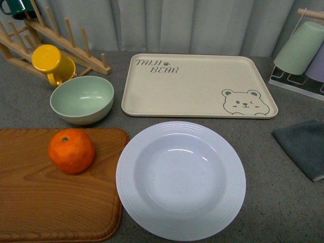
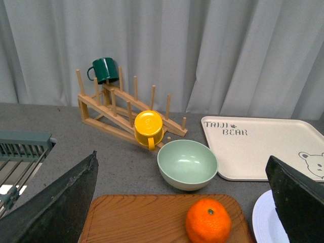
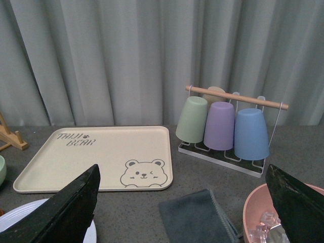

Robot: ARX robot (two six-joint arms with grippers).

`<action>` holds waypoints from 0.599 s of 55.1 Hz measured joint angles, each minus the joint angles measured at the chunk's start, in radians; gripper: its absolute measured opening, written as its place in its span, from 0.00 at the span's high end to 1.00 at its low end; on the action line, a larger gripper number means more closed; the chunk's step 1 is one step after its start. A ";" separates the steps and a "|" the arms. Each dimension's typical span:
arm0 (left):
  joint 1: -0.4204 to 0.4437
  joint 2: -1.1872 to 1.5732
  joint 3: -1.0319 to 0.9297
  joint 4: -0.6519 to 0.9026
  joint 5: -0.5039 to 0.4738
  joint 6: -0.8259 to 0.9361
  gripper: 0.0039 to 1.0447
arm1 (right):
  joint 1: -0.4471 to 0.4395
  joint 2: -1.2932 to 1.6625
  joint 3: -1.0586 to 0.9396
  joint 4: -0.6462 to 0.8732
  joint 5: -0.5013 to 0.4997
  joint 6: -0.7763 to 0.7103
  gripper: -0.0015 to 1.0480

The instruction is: Place orange and plate with both arms

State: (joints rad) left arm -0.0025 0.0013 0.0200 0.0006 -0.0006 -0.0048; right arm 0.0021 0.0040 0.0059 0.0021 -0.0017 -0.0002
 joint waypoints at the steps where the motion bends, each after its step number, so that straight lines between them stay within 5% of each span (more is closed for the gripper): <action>1: 0.000 0.000 0.000 0.000 0.000 0.000 0.06 | 0.000 0.000 0.000 0.000 0.000 0.000 0.09; 33: 0.000 0.000 0.000 0.000 0.000 0.000 0.06 | 0.000 0.000 0.000 0.000 0.000 0.000 0.09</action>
State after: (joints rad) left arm -0.0025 0.0013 0.0200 0.0006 -0.0006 -0.0048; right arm 0.0021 0.0040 0.0059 0.0021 -0.0017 -0.0002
